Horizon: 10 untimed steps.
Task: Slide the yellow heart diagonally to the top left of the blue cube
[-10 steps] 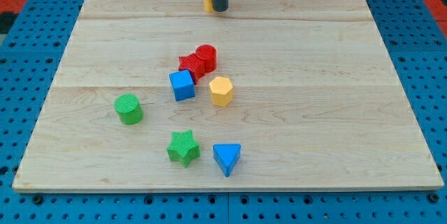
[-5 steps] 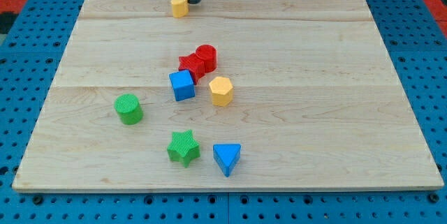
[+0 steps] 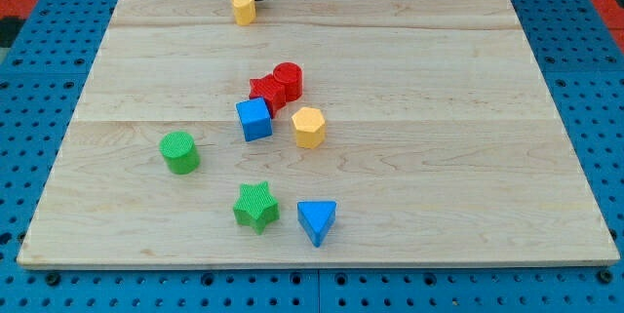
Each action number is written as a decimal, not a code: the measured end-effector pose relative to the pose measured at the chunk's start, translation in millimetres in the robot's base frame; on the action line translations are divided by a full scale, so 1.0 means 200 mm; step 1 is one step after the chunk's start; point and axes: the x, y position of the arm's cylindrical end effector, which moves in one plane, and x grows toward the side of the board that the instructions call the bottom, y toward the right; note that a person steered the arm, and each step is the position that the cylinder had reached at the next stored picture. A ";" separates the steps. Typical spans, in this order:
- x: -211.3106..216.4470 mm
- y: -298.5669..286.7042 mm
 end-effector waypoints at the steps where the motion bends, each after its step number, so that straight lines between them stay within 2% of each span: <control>1: -0.03 0.00; 3: -0.06 -0.16; 5: 0.00 -0.09; 6: 0.11 -0.06; 8: 0.62 -0.06; 10: 0.87 -0.48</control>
